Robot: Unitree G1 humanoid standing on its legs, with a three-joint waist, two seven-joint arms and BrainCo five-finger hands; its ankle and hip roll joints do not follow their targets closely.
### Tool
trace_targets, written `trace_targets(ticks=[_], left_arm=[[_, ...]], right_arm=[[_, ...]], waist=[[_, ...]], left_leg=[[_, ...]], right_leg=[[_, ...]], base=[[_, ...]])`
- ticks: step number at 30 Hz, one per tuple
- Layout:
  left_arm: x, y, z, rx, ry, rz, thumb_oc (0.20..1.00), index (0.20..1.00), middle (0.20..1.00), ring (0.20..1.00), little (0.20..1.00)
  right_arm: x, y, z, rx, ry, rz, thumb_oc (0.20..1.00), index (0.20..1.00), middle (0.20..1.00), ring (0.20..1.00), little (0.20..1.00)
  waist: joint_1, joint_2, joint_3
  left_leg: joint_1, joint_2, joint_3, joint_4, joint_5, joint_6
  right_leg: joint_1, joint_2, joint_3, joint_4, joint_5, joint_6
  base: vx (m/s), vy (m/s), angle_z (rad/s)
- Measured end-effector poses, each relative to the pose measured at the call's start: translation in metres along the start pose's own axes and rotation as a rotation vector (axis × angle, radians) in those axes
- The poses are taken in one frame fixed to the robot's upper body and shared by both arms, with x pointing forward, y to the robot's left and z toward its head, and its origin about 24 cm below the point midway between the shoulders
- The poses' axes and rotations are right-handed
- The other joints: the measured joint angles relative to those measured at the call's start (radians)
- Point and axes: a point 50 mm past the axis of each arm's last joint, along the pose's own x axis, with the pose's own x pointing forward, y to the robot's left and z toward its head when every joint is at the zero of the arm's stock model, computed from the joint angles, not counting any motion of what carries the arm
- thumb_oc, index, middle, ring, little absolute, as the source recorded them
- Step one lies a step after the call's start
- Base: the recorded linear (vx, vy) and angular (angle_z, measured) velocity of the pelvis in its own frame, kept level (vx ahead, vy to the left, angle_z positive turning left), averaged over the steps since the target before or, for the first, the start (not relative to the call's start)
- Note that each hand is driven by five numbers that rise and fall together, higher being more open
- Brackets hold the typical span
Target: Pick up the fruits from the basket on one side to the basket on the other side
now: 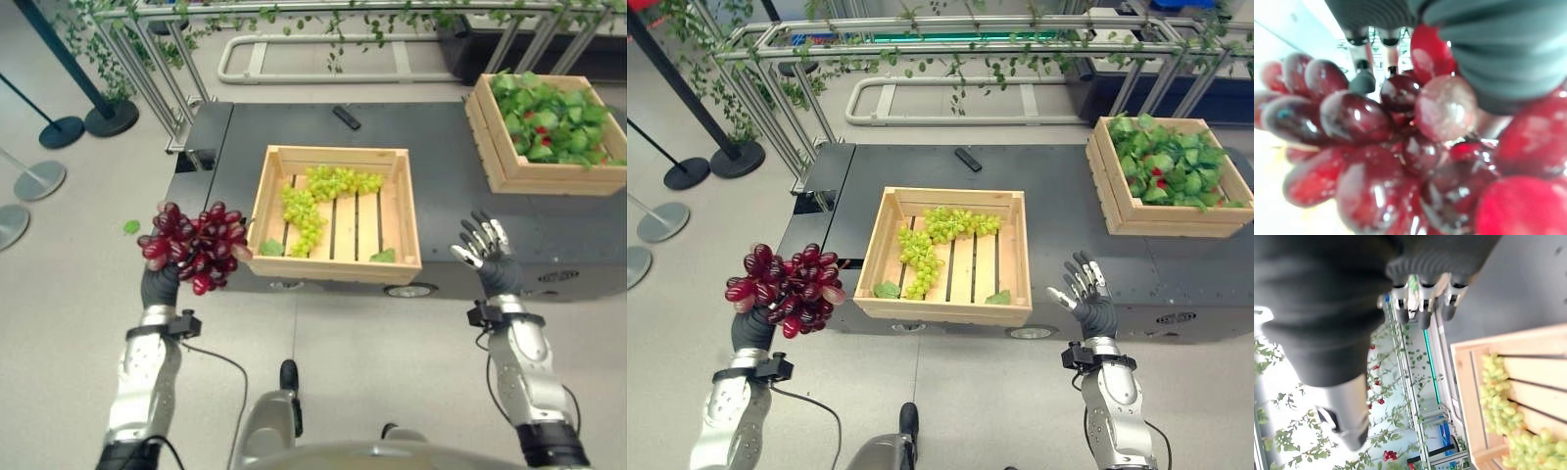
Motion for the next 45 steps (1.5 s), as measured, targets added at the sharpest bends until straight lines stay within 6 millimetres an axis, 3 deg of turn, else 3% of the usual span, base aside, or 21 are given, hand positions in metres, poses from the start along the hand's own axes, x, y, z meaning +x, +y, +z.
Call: trace_targets(ticks=[5, 10, 11, 12, 13, 14, 18, 20, 23, 26, 29, 33, 34, 35, 36, 37, 38, 40, 42, 44, 45], left_arm=[[-0.009, -0.001, -0.010, -0.003, 0.047, 0.014, 0.200, 0.200, 0.200, 0.200, 0.200], [-0.011, -0.013, -0.020, -0.031, 0.082, -0.010, 0.200, 0.200, 0.200, 0.200, 0.200], [-0.014, -0.010, -0.022, -0.023, 0.098, 0.001, 0.200, 0.200, 0.200, 0.200, 0.200], [-0.012, -0.010, -0.022, -0.021, 0.100, -0.001, 0.200, 0.200, 0.200, 0.200, 0.200], [-0.009, -0.007, -0.020, -0.005, 0.092, -0.001, 0.200, 0.200, 0.200, 0.200, 0.200], [-0.009, -0.007, -0.020, 0.005, 0.091, -0.005, 0.200, 0.200, 0.200, 0.200, 0.200], [-0.004, -0.010, -0.015, 0.021, 0.064, -0.017, 0.200, 0.200, 0.200, 0.200, 0.200], [-0.002, -0.012, -0.011, 0.018, 0.042, -0.031, 0.200, 0.200, 0.200, 0.200, 0.200], [0.006, -0.015, -0.005, 0.018, 0.010, -0.042, 0.200, 0.200, 0.200, 0.200, 0.200], [0.007, -0.012, -0.003, 0.029, 0.005, -0.038, 0.200, 0.200, 0.200, 0.200, 0.200], [0.003, -0.007, -0.004, 0.041, 0.016, -0.016, 0.200, 0.200, 0.200, 0.200, 0.200], [0.006, 0.002, 0.000, 0.121, 0.009, -0.003, 0.200, 0.200, 0.200, 0.200, 0.200], [0.008, 0.001, 0.001, 0.125, 0.002, -0.001, 0.200, 0.200, 0.200, 0.200, 0.200], [0.008, 0.001, 0.003, 0.150, -0.010, -0.005, 0.200, 0.200, 0.200, 0.200, 0.200], [0.011, 0.000, 0.007, 0.151, -0.032, -0.004, 0.200, 0.200, 0.200, 0.200, 0.200], [0.012, -0.001, 0.007, 0.148, -0.039, 0.001, 0.200, 0.200, 0.200, 0.200, 0.200], [0.013, 0.003, 0.013, 0.162, -0.061, 0.012, 0.200, 0.200, 0.200, 0.200, 0.200], [0.015, 0.009, 0.021, 0.189, -0.088, 0.019, 0.200, 0.200, 0.200, 0.200, 0.200], [0.014, 0.009, 0.021, 0.184, -0.086, 0.026, 0.200, 0.200, 0.200, 0.200, 0.200], [0.017, 0.011, 0.014, 0.174, -0.066, 0.043, 0.200, 0.200, 0.200, 0.200, 0.200], [0.019, 0.010, 0.012, 0.181, -0.058, 0.033, 0.200, 0.200, 0.200, 0.200, 0.200]], right_arm=[[-0.015, -0.018, -0.005, -0.049, 0.054, -0.030, 1.000, 1.000, 1.000, 1.000, 1.000], [-0.017, -0.021, -0.001, -0.063, 0.047, -0.030, 1.000, 1.000, 1.000, 1.000, 1.000], [-0.016, -0.019, -0.001, -0.062, 0.044, -0.021, 1.000, 1.000, 1.000, 1.000, 1.000], [-0.017, -0.018, -0.001, -0.060, 0.043, -0.024, 1.000, 1.000, 1.000, 1.000, 1.000], [-0.016, -0.015, -0.001, -0.044, 0.035, -0.023, 1.000, 1.000, 1.000, 1.000, 1.000], [-0.015, -0.014, 0.000, -0.042, 0.029, -0.023, 1.000, 1.000, 1.000, 1.000, 1.000], [-0.010, -0.013, 0.006, -0.034, -0.006, -0.023, 1.000, 1.000, 1.000, 1.000, 1.000], [-0.013, -0.014, 0.006, -0.025, -0.015, -0.039, 1.000, 1.000, 1.000, 1.000, 1.000], [-0.013, -0.018, 0.007, -0.008, -0.028, -0.081, 1.000, 1.000, 1.000, 1.000, 1.000], [-0.012, -0.018, 0.008, -0.001, -0.032, -0.086, 1.000, 1.000, 1.000, 1.000, 1.000], [-0.011, -0.020, 0.010, 0.002, -0.042, -0.099, 1.000, 1.000, 1.000, 1.000, 1.000], [-0.013, -0.012, 0.004, 0.036, -0.033, -0.097, 1.000, 1.000, 1.000, 1.000, 1.000], [-0.015, -0.013, 0.003, 0.026, -0.027, -0.098, 1.000, 1.000, 1.000, 1.000, 1.000], [-0.019, -0.012, 0.002, 0.021, -0.020, -0.100, 1.000, 1.000, 1.000, 1.000, 1.000], [-0.021, -0.011, 0.002, 0.008, -0.019, -0.093, 1.000, 1.000, 1.000, 1.000, 1.000], [-0.021, -0.008, 0.000, -0.004, -0.007, -0.076, 1.000, 1.000, 1.000, 1.000, 1.000], [-0.020, 0.001, -0.003, 0.005, 0.001, -0.037, 1.000, 1.000, 1.000, 1.000, 1.000], [-0.015, 0.004, 0.002, 0.006, -0.021, -0.016, 1.000, 1.000, 1.000, 1.000, 1.000], [-0.015, 0.000, 0.003, 0.005, -0.026, -0.029, 1.000, 1.000, 1.000, 1.000, 1.000], [-0.016, -0.002, 0.000, 0.003, -0.014, -0.037, 1.000, 1.000, 1.000, 1.000, 1.000], [-0.018, -0.003, -0.005, 0.008, 0.005, -0.049, 1.000, 1.000, 1.000, 1.000, 1.000]], waist=[[-0.008, 0.030, -0.018], [-0.024, 0.064, -0.008], [0.025, 0.079, -0.012], [0.024, 0.074, -0.013], [0.003, 0.017, -0.001], [-0.008, -0.008, -0.003], [-0.019, -0.019, -0.006], [-0.070, -0.020, -0.020], [-0.093, -0.004, -0.029], [-0.082, 0.008, -0.030], [-0.052, 0.044, -0.032], [-0.033, -0.004, -0.043], [-0.040, -0.004, -0.041], [-0.040, -0.001, -0.042], [-0.048, 0.001, -0.040], [-0.073, 0.023, -0.039], [-0.063, 0.057, -0.038], [-0.049, 0.032, -0.034], [-0.063, 0.025, -0.038], [-0.065, 0.031, -0.033], [-0.088, 0.015, -0.031]], left_leg=[[0.003, 0.098, -0.076, -0.087, 0.115, -0.075], [-0.020, 0.105, -0.062, -0.130, 0.217, -0.049], [-0.015, 0.082, -0.040, -0.132, 0.143, 0.015], [-0.019, 0.084, -0.001, -0.152, 0.069, 0.017], [-0.039, 0.045, 0.027, -0.101, -0.035, 0.013], [-0.054, 0.021, 0.017, -0.029, -0.035, 0.012], [0.029, 0.026, 0.021, 0.127, -0.074, -0.040], [0.094, 0.067, 0.065, 0.087, -0.087, -0.062], [0.107, 0.145, 0.206, 0.031, -0.108, -0.096], [0.095, 0.178, 0.210, 0.008, -0.103, -0.087], [0.114, 0.141, 0.192, -0.032, -0.078, -0.064], [0.105, -0.020, 0.141, -0.004, -0.112, 0.023], [0.106, -0.043, 0.119, 0.006, -0.120, 0.047], [0.105, -0.107, 0.094, 0.038, -0.141, 0.096], [0.100, -0.133, 0.049, 0.054, -0.153, 0.112], [0.094, -0.142, -0.030, 0.068, -0.157, 0.113], [0.082, -0.129, -0.095, 0.032, -0.141, 0.117], [0.089, -0.146, -0.054, -0.030, -0.109, 0.120], [0.101, -0.170, -0.098, -0.041, -0.112, 0.127], [0.116, -0.182, -0.241, -0.011, -0.129, 0.131], [0.137, -0.199, -0.343, -0.018, -0.140, 0.115]], right_leg=[[-0.070, 0.106, -0.033, 0.119, -0.040, -0.075], [-0.108, 0.131, -0.099, 0.243, -0.108, -0.144], [-0.134, 0.152, -0.117, 0.297, -0.100, -0.178], [-0.145, 0.161, -0.145, 0.303, -0.097, -0.180], [-0.139, 0.105, -0.217, 0.231, -0.076, -0.229], [-0.144, 0.073, -0.246, 0.220, -0.066, -0.225], [-0.059, 0.043, -0.426, 0.042, 0.027, -0.221], [-0.033, 0.052, -0.509, 0.012, 0.033, -0.215], [-0.035, 0.045, -0.664, 0.008, 0.034, -0.208], [-0.061, 0.043, -0.703, 0.025, 0.046, -0.192], [-0.079, 0.019, -0.673, 0.079, 0.038, -0.150], [-0.085, -0.168, -0.593, 0.261, 0.029, -0.045], [-0.097, -0.227, -0.574, 0.353, 0.035, -0.042], [-0.120, -0.332, -0.521, 0.524, 0.079, -0.037], [-0.164, -0.363, -0.453, 0.627, 0.119, -0.086], [-0.231, -0.283, -0.283, 0.637, 0.081, -0.057], [-0.281, -0.107, -0.093, 0.478, 0.031, -0.008], [-0.357, -0.124, -0.141, 0.246, 0.059, -0.007], [-0.350, -0.129, -0.122, 0.044, 0.120, 0.007], [-0.356, -0.050, 0.145, -0.105, 0.183, 0.032], [-0.341, -0.033, 0.177, -0.134, 0.217, 0.032]], base=[[-0.25, -0.293, 0.09], [-0.21, -0.153, 0.66], [-0.38, -0.129, 0.40], [-0.29, -0.059, 0.91], [-0.26, -0.045, 1.03], [-0.22, -0.035, 1.04], [-0.10, 0.050, 0.96], [0.03, 0.180, 1.57], [0.03, 0.216, 1.35], [0.11, 0.271, 1.02], [0.18, 0.296, 0.70], [0.27, 0.436, 0.92], [0.30, 0.424, 1.30], [0.32, 0.281, 1.57], [0.28, 0.133, 1.70], [0.25, -0.022, 1.73], [0.24, -0.125, 1.54], [0.38, -0.189, 1.55], [0.46, -0.148, 1.52], [0.44, -0.262, 1.81], [0.43, -0.440, 1.98]])
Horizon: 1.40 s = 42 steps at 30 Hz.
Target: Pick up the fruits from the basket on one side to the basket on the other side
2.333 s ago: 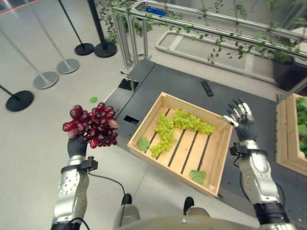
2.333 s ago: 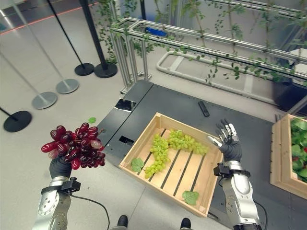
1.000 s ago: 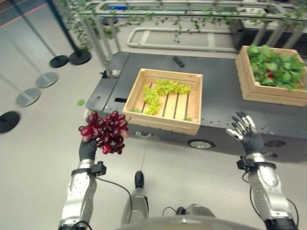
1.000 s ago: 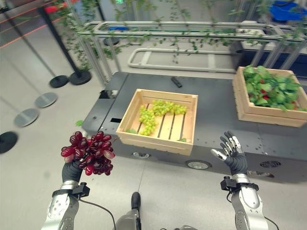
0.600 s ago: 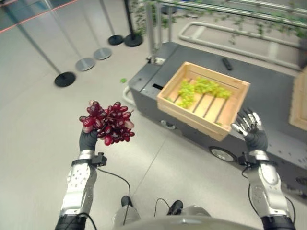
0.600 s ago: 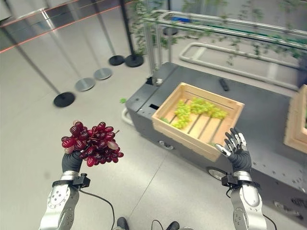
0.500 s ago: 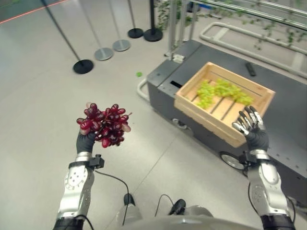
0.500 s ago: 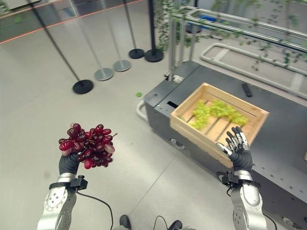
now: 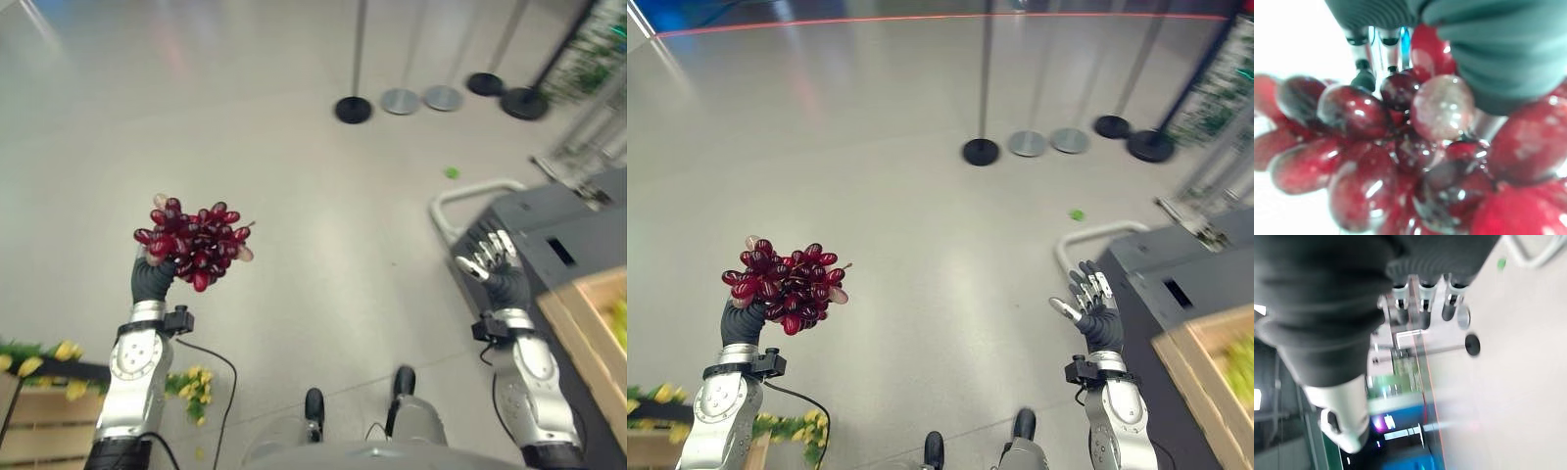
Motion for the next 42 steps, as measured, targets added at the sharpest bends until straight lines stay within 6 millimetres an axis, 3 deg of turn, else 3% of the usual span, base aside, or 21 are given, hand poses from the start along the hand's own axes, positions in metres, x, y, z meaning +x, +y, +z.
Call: trace_targets(ticks=[1, 2, 3, 4, 8, 10, 12, 14, 16, 17, 18, 19, 21, 23, 25, 27, 29, 30, 34, 37, 42], left_arm=[[0.000, -0.001, -0.001, 0.002, 0.003, -0.011, 0.200, 0.200, 0.200, 0.200, 0.200], [-0.002, -0.006, -0.003, -0.006, 0.015, -0.037, 0.200, 0.200, 0.200, 0.200, 0.200], [-0.003, -0.010, -0.003, 0.000, 0.015, -0.066, 0.200, 0.200, 0.200, 0.200, 0.200], [-0.007, -0.009, -0.003, 0.005, 0.018, -0.081, 0.200, 0.200, 0.200, 0.200, 0.200], [-0.026, -0.008, -0.016, -0.039, 0.086, -0.059, 0.200, 0.200, 0.200, 0.200, 0.200], [-0.025, -0.018, -0.017, -0.075, 0.087, -0.105, 0.200, 0.200, 0.200, 0.200, 0.200], [-0.024, -0.021, -0.016, -0.089, 0.080, -0.116, 0.200, 0.200, 0.200, 0.200, 0.200], [-0.019, -0.027, -0.012, -0.113, 0.060, -0.134, 0.200, 0.200, 0.200, 0.200, 0.200], [-0.015, -0.029, -0.010, -0.119, 0.044, -0.137, 0.200, 0.200, 0.200, 0.200, 0.200], [-0.010, -0.035, -0.008, -0.125, 0.039, -0.159, 0.200, 0.200, 0.200, 0.200, 0.200], [-0.008, -0.040, -0.006, -0.133, 0.029, -0.176, 0.200, 0.200, 0.200, 0.200, 0.200], [-0.008, -0.043, -0.004, -0.133, 0.022, -0.194, 0.200, 0.200, 0.200, 0.200, 0.200], [-0.009, -0.043, -0.006, -0.131, 0.031, -0.198, 0.200, 0.200, 0.200, 0.200, 0.200], [-0.010, -0.044, -0.006, -0.137, 0.034, -0.199, 0.200, 0.200, 0.200, 0.200, 0.200], [-0.010, -0.044, -0.006, -0.142, 0.032, -0.195, 0.200, 0.200, 0.200, 0.200, 0.200], [-0.010, -0.047, -0.007, -0.152, 0.035, -0.197, 0.200, 0.200, 0.200, 0.200, 0.200], [-0.010, -0.052, -0.006, -0.165, 0.032, -0.209, 0.200, 0.200, 0.200, 0.200, 0.200], [-0.003, -0.057, -0.001, -0.168, 0.010, -0.224, 0.200, 0.200, 0.200, 0.200, 0.200], [-0.003, -0.030, 0.001, -0.084, 0.014, -0.178, 0.200, 0.200, 0.200, 0.200, 0.200], [-0.007, -0.020, 0.001, -0.055, 0.020, -0.162, 0.200, 0.200, 0.200, 0.200, 0.200], [-0.009, -0.022, 0.000, -0.059, 0.025, -0.176, 0.200, 0.200, 0.200, 0.200, 0.200]], right_arm=[[-0.001, 0.000, -0.002, 0.003, 0.006, -0.004, 1.000, 1.000, 1.000, 1.000, 1.000], [-0.005, -0.004, -0.006, 0.020, 0.025, -0.022, 1.000, 1.000, 1.000, 1.000, 1.000], [-0.011, -0.006, -0.009, 0.028, 0.036, -0.033, 1.000, 1.000, 1.000, 1.000, 1.000], [-0.012, -0.009, -0.014, 0.032, 0.056, -0.034, 1.000, 1.000, 1.000, 1.000, 1.000], [0.008, -0.006, -0.003, -0.015, 0.025, 0.050, 1.000, 1.000, 1.000, 1.000, 1.000], [0.006, -0.015, 0.000, -0.033, 0.026, 0.039, 1.000, 1.000, 1.000, 1.000, 1.000], [0.011, -0.015, 0.006, -0.033, 0.004, 0.047, 1.000, 1.000, 1.000, 1.000, 1.000], [0.009, -0.018, 0.007, -0.057, 0.014, 0.059, 1.000, 1.000, 1.000, 1.000, 1.000], [0.012, -0.013, 0.008, -0.057, 0.010, 0.081, 1.000, 1.000, 1.000, 1.000, 1.000], [0.010, -0.011, 0.005, -0.054, 0.019, 0.082, 1.000, 1.000, 1.000, 1.000, 1.000], [0.008, -0.011, 0.004, -0.056, 0.024, 0.083, 1.000, 1.000, 1.000, 1.000, 1.000], [0.009, -0.006, 0.002, -0.051, 0.025, 0.090, 1.000, 1.000, 1.000, 1.000, 1.000], [0.012, 0.004, 0.002, -0.042, 0.011, 0.115, 1.000, 1.000, 1.000, 1.000, 1.000], [0.009, 0.002, 0.002, -0.055, 0.012, 0.105, 1.000, 1.000, 1.000, 1.000, 1.000], [0.007, 0.001, 0.002, -0.074, 0.017, 0.099, 1.000, 1.000, 1.000, 1.000, 1.000], [0.006, -0.003, 0.003, -0.085, 0.018, 0.077, 1.000, 1.000, 1.000, 1.000, 1.000], [0.002, -0.013, 0.004, -0.096, 0.017, 0.031, 1.000, 1.000, 1.000, 1.000, 1.000], [-0.003, -0.016, 0.000, -0.094, 0.035, 0.004, 1.000, 1.000, 1.000, 1.000, 1.000], [0.006, 0.000, -0.001, -0.080, 0.015, 0.042, 1.000, 1.000, 1.000, 1.000, 1.000], [0.014, 0.002, 0.004, -0.078, -0.018, 0.032, 1.000, 1.000, 1.000, 1.000, 1.000], [0.011, -0.002, -0.007, -0.081, 0.028, -0.003, 1.000, 1.000, 1.000, 1.000, 1.000]], waist=[[0.004, -0.015, -0.001], [-0.020, -0.046, -0.008], [-0.029, -0.074, -0.023], [-0.012, -0.107, -0.034], [0.044, -0.046, -0.027], [0.030, -0.052, -0.029], [0.045, -0.047, -0.027], [0.024, -0.031, -0.026], [0.036, -0.023, -0.016], [0.026, -0.029, -0.009], [0.012, -0.033, -0.008], [0.030, -0.039, -0.005], [0.040, -0.064, 0.008], [0.022, -0.061, 0.005], [0.011, -0.048, 0.002], [0.001, -0.023, -0.014], [-0.027, 0.011, -0.027], [-0.022, -0.004, -0.027], [0.043, -0.047, -0.048], [0.087, -0.051, -0.051], [0.082, -0.063, -0.048]], left_leg=[[0.012, -0.007, -0.037, -0.002, -0.007, -0.008], [0.048, -0.022, -0.131, -0.003, -0.014, -0.017], [0.052, -0.037, -0.148, -0.006, -0.024, -0.024], [0.073, -0.026, -0.139, -0.021, -0.038, -0.043], [0.092, 0.105, -0.192, -0.014, -0.067, -0.122], [0.047, 0.112, -0.219, 0.034, -0.031, -0.177], [0.008, 0.128, -0.201, 0.029, 0.009, -0.179], [-0.020, 0.164, -0.126, -0.005, 0.059, -0.180], [-0.037, 0.175, -0.050, -0.043, 0.099, -0.158], [-0.057, 0.173, 0.020, -0.077, 0.164, -0.170], [-0.062, 0.167, 0.057, -0.084, 0.181, -0.154], [-0.065, 0.177, 0.152, -0.071, 0.152, -0.136], [-0.042, 0.185, 0.296, -0.002, 0.100, -0.166], [-0.007, 0.231, 0.394, -0.006, 0.084, -0.186], [0.025, 0.261, 0.409, -0.026, 0.084, -0.186], [0.042, 0.308, 0.502, -0.047, 0.084, -0.185], [0.041, 0.288, 0.493, -0.099, 0.066, -0.184], [0.028, 0.255, 0.465, -0.111, 0.083, -0.156], [0.044, 0.197, 0.415, -0.119, 0.070, -0.130], [0.043, 0.172, 0.412, -0.116, 0.060, -0.122], [0.014, 0.114, 0.393, -0.034, 0.001, -0.078]], right_leg=[[0.005, 0.007, 0.009, 0.002, 0.015, 0.008], [0.036, 0.010, 0.002, 0.001, 0.043, -0.017], [0.054, 0.005, -0.009, 0.008, 0.056, -0.040], [0.056, -0.001, 0.009, 0.074, 0.123, -0.033], [0.101, 0.093, -0.071, 0.137, 0.034, -0.087], [0.144, 0.095, -0.156, 0.102, 0.013, -0.118], [0.169, 0.103, -0.184, 0.081, 0.008, -0.131], [0.186, 0.118, -0.277, 0.047, -0.006, -0.163], [0.188, 0.127, -0.314, 0.043, -0.007, -0.169], [0.211, 0.110, -0.413, 0.013, -0.003, -0.183], [0.222, 0.106, -0.448, 0.002, -0.002, -0.186], [0.228, 0.099, -0.515, -0.009, -0.006, -0.196], [0.258, 0.058, -0.623, -0.022, -0.001, -0.189], [0.295, 0.039, -0.726, -0.037, 0.002, -0.163], [0.310, 0.034, -0.762, -0.031, -0.018, -0.141], [0.317, 0.001, -0.843, 0.023, -0.013, -0.104], [0.323, -0.033, -0.800, 0.091, -0.031, -0.072], [0.311, -0.077, -0.780, 0.146, -0.033, -0.081], [0.289, -0.090, -0.717, 0.111, -0.027, -0.049], [0.307, -0.107, -0.698, 0.095, -0.013, -0.020], [0.338, -0.182, -0.694, 0.180, -0.005, -0.016]], base=[[0.28, -0.346, 2.48], [0.18, -0.257, 2.09], [0.17, -0.266, 2.58], [0.26, -0.405, 1.78], [0.11, -0.410, 0.93], [-0.05, -0.238, 1.34], [-0.06, -0.230, 1.31], [-0.10, -0.241, 1.47], [-0.11, -0.146, 1.30], [-0.09, -0.069, 1.49], [-0.07, -0.052, 1.60], [-0.05, -0.018, 1.07], [-0.02, 0.024, 1.06], [0.07, 0.070, 1.43], [0.04, 0.152, 1.23], [0.05, 0.209, 1.36], [0.08, 0.271, 1.70], [0.08, 0.211, 1.30], [0.08, 0.254, 0.62], [0.11, 0.300, 0.33], [0.14, 0.378, 0.41]])
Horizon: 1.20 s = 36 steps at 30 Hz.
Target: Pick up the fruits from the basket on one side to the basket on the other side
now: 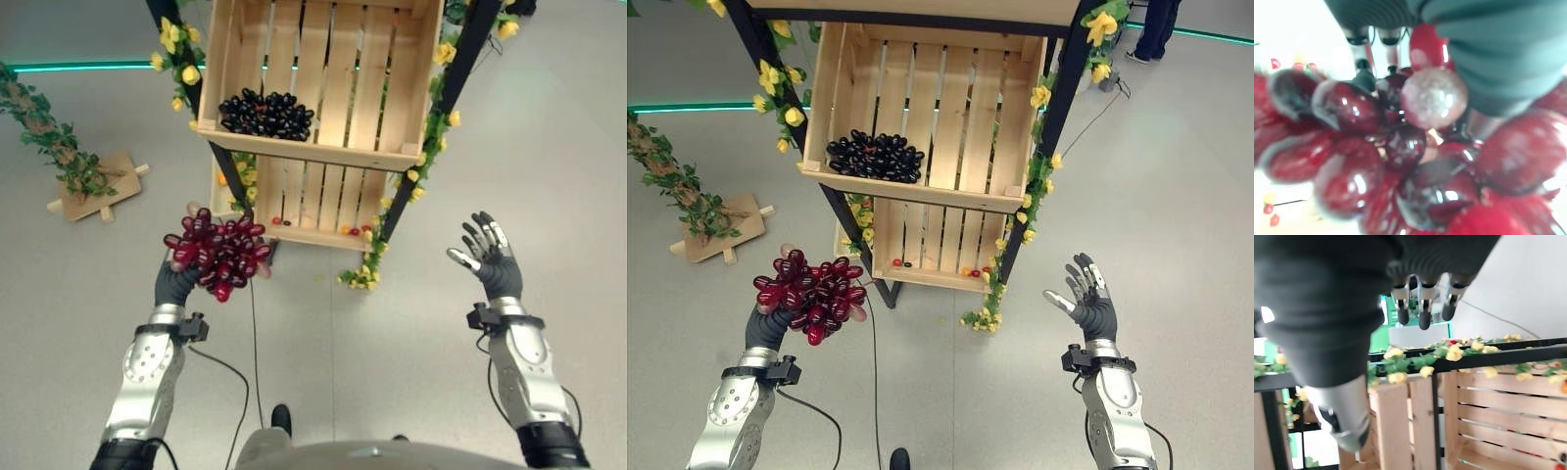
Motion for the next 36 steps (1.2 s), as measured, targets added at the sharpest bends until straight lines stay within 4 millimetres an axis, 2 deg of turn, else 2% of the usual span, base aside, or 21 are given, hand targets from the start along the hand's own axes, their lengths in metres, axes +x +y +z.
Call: trace_targets(ticks=[2, 3, 4, 5, 6, 7, 8, 9, 11, 13, 15, 16, 18, 21, 25, 28, 29, 30, 33, 34, 36], left_arm=[[0.000, -0.003, -0.002, -0.010, 0.005, -0.004, 0.200, 0.200, 0.200, 0.200, 0.200], [0.000, -0.003, -0.001, -0.012, 0.002, 0.000, 0.200, 0.200, 0.200, 0.200, 0.200], [0.000, -0.002, -0.002, -0.014, 0.005, 0.008, 0.200, 0.200, 0.200, 0.200, 0.200], [0.001, -0.002, -0.002, -0.014, 0.002, 0.011, 0.200, 0.200, 0.200, 0.200, 0.200], [0.001, 0.001, 0.001, 0.000, -0.007, 0.009, 0.200, 0.200, 0.200, 0.200, 0.200], [0.003, 0.006, 0.004, 0.030, -0.010, 0.008, 0.200, 0.200, 0.200, 0.200, 0.200], [0.003, 0.006, 0.004, 0.036, -0.009, 0.008, 0.200, 0.200, 0.200, 0.200, 0.200], [0.003, 0.005, 0.003, 0.035, -0.006, 0.007, 0.200, 0.200, 0.200, 0.200, 0.200], [0.007, 0.000, -0.003, 0.019, 0.010, 0.010, 0.200, 0.200, 0.200, 0.200, 0.200], [0.009, -0.003, -0.002, 0.017, 0.005, -0.003, 0.200, 0.200, 0.200, 0.200, 0.200], [0.006, -0.002, -0.001, 0.021, 0.005, -0.003, 0.200, 0.200, 0.200, 0.200, 0.200], [0.002, -0.003, -0.005, 0.006, 0.019, 0.006, 0.200, 0.200, 0.200, 0.200, 0.200], [-0.002, -0.003, -0.007, 0.003, 0.030, 0.008, 0.200, 0.200, 0.200, 0.200, 0.200], [-0.001, -0.004, -0.007, 0.000, 0.030, 0.006, 0.200, 0.200, 0.200, 0.200, 0.200], [-0.001, -0.008, -0.008, -0.019, 0.031, -0.001, 0.200, 0.200, 0.200, 0.200, 0.200], [0.000, -0.009, -0.008, -0.021, 0.029, -0.010, 0.200, 0.200, 0.200, 0.200, 0.200], [0.002, -0.011, -0.007, -0.025, 0.022, -0.012, 0.200, 0.200, 0.200, 0.200, 0.200], [0.002, -0.013, -0.008, -0.030, 0.023, -0.017, 0.200, 0.200, 0.200, 0.200, 0.200], [0.001, -0.023, -0.010, -0.036, 0.033, -0.057, 0.200, 0.200, 0.200, 0.200, 0.200], [0.001, -0.027, -0.010, -0.040, 0.033, -0.074, 0.200, 0.200, 0.200, 0.200, 0.200], [0.001, -0.028, -0.009, -0.043, 0.031, -0.081, 0.200, 0.200, 0.200, 0.200, 0.200]], right_arm=[[-0.008, -0.008, -0.004, -0.022, 0.025, -0.029, 1.000, 1.000, 1.000, 1.000, 1.000], [-0.014, -0.012, -0.008, -0.033, 0.049, -0.039, 1.000, 1.000, 1.000, 1.000, 1.000], [-0.017, -0.013, -0.010, -0.033, 0.060, -0.041, 1.000, 1.000, 1.000, 1.000, 1.000], [-0.021, -0.014, -0.014, -0.030, 0.077, -0.050, 1.000, 1.000, 1.000, 1.000, 1.000], [-0.022, -0.013, -0.015, -0.024, 0.083, -0.052, 1.000, 1.000, 1.000, 1.000, 1.000], [-0.020, -0.012, -0.013, -0.018, 0.069, -0.050, 1.000, 1.000, 1.000, 1.000, 1.000], [-0.020, -0.014, -0.013, -0.018, 0.067, -0.060, 1.000, 1.000, 1.000, 1.000, 1.000], [-0.020, -0.014, -0.013, -0.018, 0.068, -0.061, 1.000, 1.000, 1.000, 1.000, 1.000], [-0.023, -0.016, -0.016, -0.016, 0.084, -0.072, 1.000, 1.000, 1.000, 1.000, 1.000], [-0.025, -0.018, -0.018, -0.019, 0.093, -0.078, 1.000, 1.000, 1.000, 1.000, 1.000], [-0.026, -0.018, -0.021, -0.016, 0.105, -0.081, 1.000, 1.000, 1.000, 1.000, 1.000], [-0.024, -0.020, -0.023, -0.020, 0.115, -0.089, 1.000, 1.000, 1.000, 1.000, 1.000], [-0.014, -0.016, -0.017, -0.020, 0.081, -0.072, 1.000, 1.000, 1.000, 1.000, 1.000], [-0.006, -0.014, -0.012, -0.023, 0.061, -0.059, 1.000, 1.000, 1.000, 1.000, 1.000], [-0.009, -0.018, -0.016, -0.033, 0.082, -0.065, 1.000, 1.000, 1.000, 1.000, 1.000], [-0.011, -0.015, -0.019, -0.032, 0.097, -0.056, 1.000, 1.000, 1.000, 1.000, 1.000], [-0.010, -0.014, -0.018, -0.031, 0.093, -0.052, 1.000, 1.000, 1.000, 1.000, 1.000], [-0.009, -0.014, -0.018, -0.031, 0.092, -0.052, 1.000, 1.000, 1.000, 1.000, 1.000], [-0.009, -0.013, -0.018, -0.024, 0.094, -0.061, 1.000, 1.000, 1.000, 1.000, 1.000], [-0.007, -0.013, -0.017, -0.026, 0.090, -0.066, 1.000, 1.000, 1.000, 1.000, 1.000], [-0.005, -0.014, -0.017, -0.030, 0.090, -0.066, 1.000, 1.000, 1.000, 1.000, 1.000]], waist=[[-0.038, 0.008, -0.003], [-0.067, 0.011, 0.001], [-0.084, 0.028, 0.008], [-0.099, 0.046, 0.007], [-0.093, 0.045, 0.008], [-0.078, 0.035, 0.014], [-0.092, 0.027, 0.012], [-0.100, 0.031, 0.014], [-0.140, 0.030, 0.018], [-0.137, 0.004, 0.016], [-0.130, -0.038, 0.002], [-0.119, -0.039, -0.006], [-0.096, -0.014, 0.001], [-0.093, -0.008, 0.001], [-0.104, -0.011, 0.003], [-0.102, -0.024, 0.003], [-0.098, -0.031, 0.011], [-0.095, -0.037, 0.013], [-0.081, -0.035, 0.014], [-0.082, -0.025, 0.016], [-0.100, -0.003, 0.012]], left_leg=[[-0.002, -0.023, -0.008, 0.026, -0.016, 0.037], [0.006, -0.052, -0.058, 0.028, -0.031, 0.070], [0.011, -0.056, -0.097, 0.020, -0.027, 0.084], [0.013, -0.036, -0.123, -0.002, -0.016, 0.090], [0.029, -0.027, -0.118, -0.029, 0.000, 0.087], [0.034, -0.035, -0.113, -0.055, 0.011, 0.083], [0.034, -0.041, -0.115, -0.056, 0.017, 0.092], [0.038, -0.052, -0.152, -0.058, 0.013, 0.089], [0.062, -0.054, -0.229, -0.056, 0.015, 0.095], [0.099, -0.069, -0.189, -0.075, 0.011, 0.089], [0.135, -0.088, -0.141, -0.102, 0.000, 0.073], [0.147, -0.081, -0.121, -0.102, -0.008, 0.060], [0.152, -0.043, -0.113, -0.098, -0.021, 0.035], [0.156, -0.002, -0.116, -0.081, -0.039, 0.001], [0.175, 0.036, -0.116, -0.002, -0.071, -0.046], [0.120, 0.046, -0.123, 0.168, -0.090, -0.074], [0.038, 0.032, -0.167, 0.323, -0.093, -0.080], [0.006, 0.034, -0.194, 0.359, -0.104, -0.085], [-0.010, 0.063, -0.210, 0.173, -0.092, -0.082], [-0.013, 0.075, -0.212, 0.072, -0.065, -0.055], [-0.008, 0.093, -0.225, -0.005, -0.008, -0.049]], right_leg=[[-0.013, -0.057, 0.028, 0.112, 0.001, -0.013], [-0.056, -0.078, 0.147, 0.213, 0.014, -0.053], [-0.102, -0.050, 0.266, 0.308, -0.009, -0.063], [-0.132, 0.027, 0.385, 0.289, -0.072, -0.026], [-0.161, 0.060, 0.390, 0.250, -0.101, -0.012], [-0.220, 0.068, 0.335, 0.156, -0.102, -0.006], [-0.226, 0.068, 0.259, 0.032, -0.073, 0.003], [-0.240, 0.080, 0.265, -0.002, -0.057, 0.007], [-0.237, 0.141, 0.425, -0.049, -0.028, 0.016], [-0.239, 0.139, 0.390, -0.049, 0.027, 0.003], [-0.219, 0.133, 0.391, -0.071, 0.106, -0.014], [-0.209, 0.158, 0.378, -0.087, 0.097, -0.048], [-0.177, 0.196, 0.380, -0.151, 0.108, -0.070], [-0.144, 0.245, 0.379, -0.202, 0.121, -0.094], [-0.086, 0.287, 0.383, -0.243, 0.109, -0.117], [-0.056, 0.299, 0.388, -0.261, 0.103, -0.135], [-0.044, 0.294, 0.410, -0.274, 0.104, -0.161], [-0.041, 0.293, 0.423, -0.284, 0.104, -0.168], [-0.037, 0.295, 0.427, -0.284, 0.095, -0.172], [-0.035, 0.301, 0.429, -0.283, 0.095, -0.169], [-0.030, 0.320, 0.437, -0.284, 0.097, -0.155]], base=[[0.20, 0.242, 0.86], [0.22, 0.206, 0.89], [0.23, 0.107, 0.85], [0.10, -0.056, 0.61], [0.16, -0.093, 0.24], [0.28, -0.138, 0.16], [0.23, -0.093, 0.30], [0.24, -0.077, 0.62], [0.08, -0.143, 1.20], [0.07, -0.170, 0.98], [0.08, -0.210, 0.57], [0.04, -0.203, 0.35], [0.03, -0.174, -0.10], [0.02, -0.173, -0.27], [-0.01, -0.193, -0.28], [-0.05, -0.134, -0.21], [0.06, -0.055, -0.20], [0.09, -0.008, -0.27], [0.10, 0.055, -0.14], [0.06, 0.080, -0.14], [0.08, 0.102, -0.26]])
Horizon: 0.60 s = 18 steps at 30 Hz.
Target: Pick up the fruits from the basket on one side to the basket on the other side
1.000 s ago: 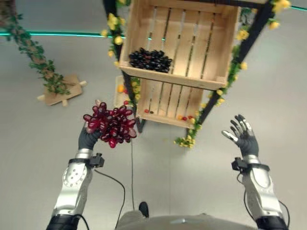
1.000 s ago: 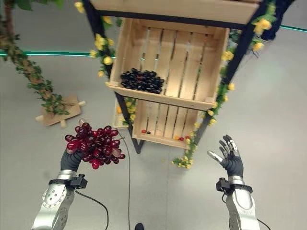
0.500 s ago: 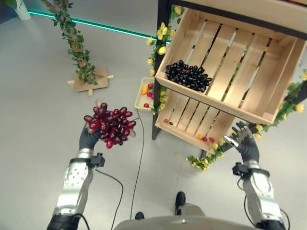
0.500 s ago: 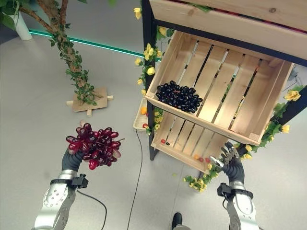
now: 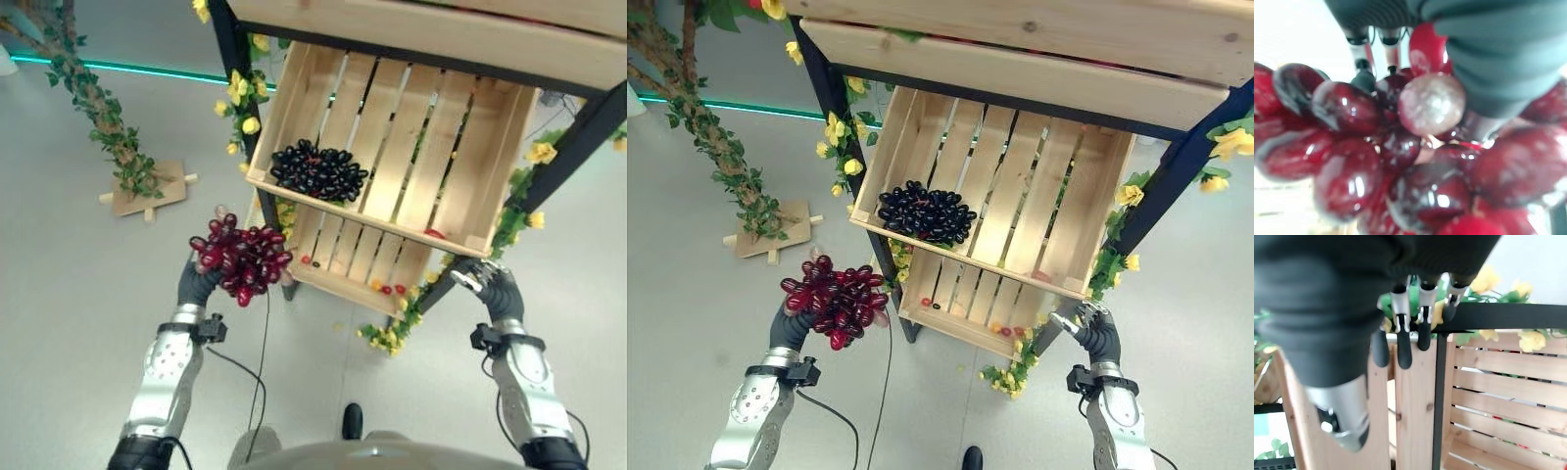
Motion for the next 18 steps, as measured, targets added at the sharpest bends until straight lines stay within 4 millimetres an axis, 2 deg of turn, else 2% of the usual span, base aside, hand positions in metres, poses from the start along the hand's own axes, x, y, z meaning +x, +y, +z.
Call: trace_targets(ticks=[1, 2, 3, 4, 7, 9, 12, 14, 16, 17, 18], left_arm=[[0.000, 0.000, 0.001, 0.000, -0.003, -0.001, 0.200, 0.200, 0.200, 0.200, 0.200], [0.001, 0.000, 0.002, 0.002, -0.009, -0.002, 0.200, 0.200, 0.200, 0.200, 0.200], [0.001, 0.000, 0.002, 0.003, -0.009, -0.002, 0.200, 0.200, 0.200, 0.200, 0.200], [0.001, 0.001, 0.003, 0.007, -0.012, -0.003, 0.200, 0.200, 0.200, 0.200, 0.200], [0.002, 0.001, 0.008, 0.013, -0.029, -0.006, 0.200, 0.200, 0.200, 0.200, 0.200], [0.002, 0.005, 0.010, 0.037, -0.031, -0.012, 0.200, 0.200, 0.200, 0.200, 0.200], [0.002, 0.008, 0.017, 0.052, -0.054, -0.013, 0.200, 0.200, 0.200, 0.200, 0.200], [0.002, 0.008, 0.019, 0.056, -0.064, -0.015, 0.200, 0.200, 0.200, 0.200, 0.200], [0.002, 0.009, 0.022, 0.058, -0.074, -0.013, 0.200, 0.200, 0.200, 0.200, 0.200], [0.002, 0.008, 0.025, 0.058, -0.087, -0.014, 0.200, 0.200, 0.200, 0.200, 0.200], [0.004, 0.007, 0.028, 0.060, -0.103, -0.021, 0.200, 0.200, 0.200, 0.200, 0.200]], right_arm=[[0.001, -0.001, 0.001, -0.001, -0.002, 0.000, 1.000, 1.000, 1.000, 1.000, 1.000], [0.000, -0.002, 0.001, -0.005, -0.001, -0.003, 1.000, 1.000, 1.000, 1.000, 1.000], [-0.001, -0.002, -0.001, -0.004, 0.005, -0.005, 1.000, 1.000, 1.000, 1.000, 1.000], [-0.003, -0.004, -0.002, -0.008, 0.014, -0.011, 1.000, 1.000, 1.000, 1.000, 1.000], [-0.005, -0.007, -0.004, -0.007, 0.020, -0.031, 1.000, 1.000, 1.000, 1.000, 1.000], [-0.005, -0.007, -0.003, -0.009, 0.017, -0.035, 1.000, 1.000, 1.000, 1.000, 1.000], [-0.004, -0.007, -0.002, -0.013, 0.010, -0.040, 1.000, 1.000, 1.000, 1.000, 1.000], [-0.001, -0.005, 0.000, -0.024, -0.003, -0.035, 1.000, 1.000, 1.000, 1.000, 1.000], [0.003, -0.003, 0.002, -0.031, -0.012, -0.034, 1.000, 1.000, 1.000, 1.000, 1.000], [0.007, -0.003, 0.001, -0.033, -0.008, -0.043, 1.000, 1.000, 1.000, 1.000, 1.000], [0.008, -0.003, 0.000, -0.036, -0.004, -0.048, 1.000, 1.000, 1.000, 1.000, 1.000]], waist=[[-0.004, 0.013, -0.002], [-0.006, 0.026, -0.006], [-0.007, 0.019, -0.009], [-0.009, 0.006, -0.017], [-0.037, -0.009, -0.027], [-0.031, -0.013, -0.029], [-0.029, -0.015, -0.028], [-0.013, -0.015, -0.027], [0.008, -0.016, -0.026], [0.021, -0.016, -0.024], [0.026, -0.017, -0.025]], left_leg=[[0.004, 0.005, -0.001, -0.015, 0.016, -0.001], [0.024, 0.011, 0.001, -0.046, 0.082, -0.034], [0.040, 0.005, 0.014, -0.063, 0.087, -0.035], [0.063, -0.018, 0.031, -0.100, 0.102, -0.023], [0.082, -0.054, 0.056, -0.135, 0.112, 0.005], [0.104, -0.072, 0.090, -0.147, 0.103, 0.021], [0.114, -0.079, 0.128, -0.156, 0.097, 0.031], [0.133, -0.080, 0.182, -0.167, 0.092, 0.036], [0.150, -0.072, 0.232, -0.178, 0.087, 0.034], [0.164, -0.062, 0.270, -0.179, 0.084, 0.029], [0.167, -0.057, 0.278, -0.179, 0.078, 0.023]], right_leg=[[0.001, 0.007, 0.000, 0.000, -0.005, 0.001], [0.001, 0.010, 0.000, 0.000, -0.004, 0.016], [0.002, -0.003, 0.000, 0.001, -0.001, 0.026], [0.002, -0.028, 0.001, 0.001, 0.001, 0.052], [-0.002, -0.061, 0.015, 0.001, 0.007, 0.080], [-0.011, -0.075, 0.053, 0.001, 0.011, 0.095], [-0.022, -0.088, 0.070, 0.003, 0.014, 0.107], [-0.037, -0.095, 0.079, 0.002, 0.024, 0.109], [-0.055, -0.101, 0.048, 0.001, 0.025, 0.109], [-0.058, -0.125, -0.048, 0.001, 0.023, 0.109], [-0.056, -0.133, -0.084, 0.005, 0.028, 0.114]], base=[[0.14, 0.152, -0.42], [0.09, 0.118, -0.43], [0.07, 0.122, -0.50], [0.03, 0.094, -0.24], [0.02, 0.135, -0.10], [-0.02, 0.110, -0.47], [-0.06, 0.104, -0.39], [-0.09, 0.006, -0.62], [-0.05, -0.040, -0.80], [0.01, -0.027, -0.81], [0.03, -0.030, -0.64]])
